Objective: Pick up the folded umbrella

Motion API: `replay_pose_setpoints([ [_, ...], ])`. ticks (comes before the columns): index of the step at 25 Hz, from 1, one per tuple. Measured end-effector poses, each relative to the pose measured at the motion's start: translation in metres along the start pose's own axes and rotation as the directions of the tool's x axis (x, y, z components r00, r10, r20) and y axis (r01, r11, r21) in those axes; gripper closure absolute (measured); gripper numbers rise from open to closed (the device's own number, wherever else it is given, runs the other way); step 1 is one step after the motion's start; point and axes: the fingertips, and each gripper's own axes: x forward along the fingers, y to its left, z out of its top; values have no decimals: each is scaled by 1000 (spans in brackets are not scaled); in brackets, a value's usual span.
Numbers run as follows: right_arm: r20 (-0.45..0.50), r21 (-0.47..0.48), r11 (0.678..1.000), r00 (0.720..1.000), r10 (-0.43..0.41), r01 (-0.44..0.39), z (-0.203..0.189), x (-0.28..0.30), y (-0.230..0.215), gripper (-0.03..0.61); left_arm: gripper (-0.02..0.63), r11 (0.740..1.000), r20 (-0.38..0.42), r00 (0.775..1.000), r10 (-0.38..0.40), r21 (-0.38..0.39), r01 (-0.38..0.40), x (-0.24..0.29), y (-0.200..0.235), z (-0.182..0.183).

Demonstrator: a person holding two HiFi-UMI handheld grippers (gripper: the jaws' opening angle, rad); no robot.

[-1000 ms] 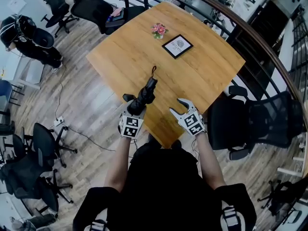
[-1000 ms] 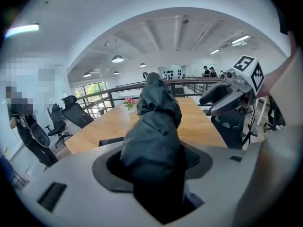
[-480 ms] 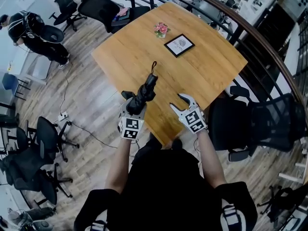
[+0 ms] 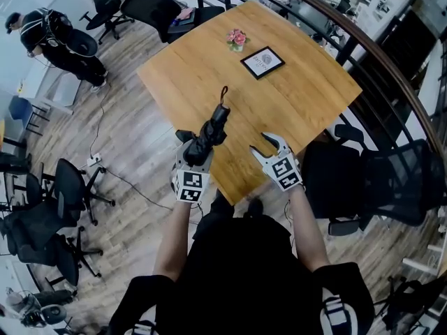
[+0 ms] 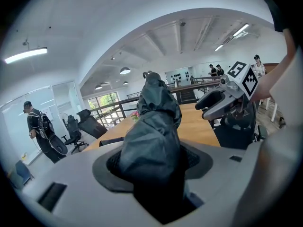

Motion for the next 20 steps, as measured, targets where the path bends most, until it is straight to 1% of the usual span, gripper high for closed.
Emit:
replay_pose_setpoints([
  [4,3,-7,1000,1000,4,-4,-2,-8,-3,353,334,1000,24,1000,20,5,-20,-4,-6,11],
  [12,14,-15,999,999,32,-32,-10,-23,-4,353,334,999,35,998,44,7,-44,-9,-23,20],
  [16,16,-24,999,999,42,-42,-13,-27,-6,353,334,999,9,999,49,-5,-49,-10,-29,14],
  [20,15,-27,999,999,45,-45,-15,-29,-5,353,334,998,3,998,55,-7,-55,-13,-31,9],
])
